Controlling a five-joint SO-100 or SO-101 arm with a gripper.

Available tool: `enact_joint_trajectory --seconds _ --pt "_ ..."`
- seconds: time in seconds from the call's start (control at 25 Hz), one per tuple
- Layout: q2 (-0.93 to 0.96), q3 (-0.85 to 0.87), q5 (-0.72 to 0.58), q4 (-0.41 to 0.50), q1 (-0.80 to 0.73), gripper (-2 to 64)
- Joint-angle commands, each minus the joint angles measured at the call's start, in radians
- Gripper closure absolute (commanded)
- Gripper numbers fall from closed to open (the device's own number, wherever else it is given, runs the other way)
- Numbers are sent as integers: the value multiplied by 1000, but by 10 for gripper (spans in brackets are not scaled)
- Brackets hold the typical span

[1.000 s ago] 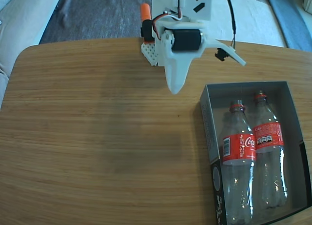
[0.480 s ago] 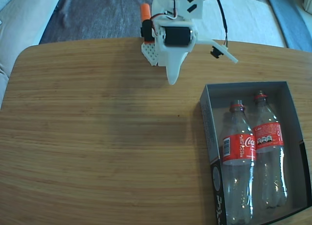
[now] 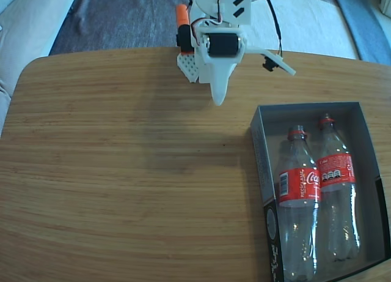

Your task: Grasp the bottles and put them in the box.

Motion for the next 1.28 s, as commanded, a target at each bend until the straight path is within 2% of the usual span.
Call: enact_joint_trajectory --seconds 0.0,0.24,0.56,0.76,1.08,1.24 --pt "38 3 -6 -32 34 619" --pt "106 67 -147 -37 94 619" --pt "227 158 -144 -37 101 619" --pt "227 189 -23 -35 98 619" --pt "227 267 -8 -21 103 619" --pt "227 285 55 -31 104 619"
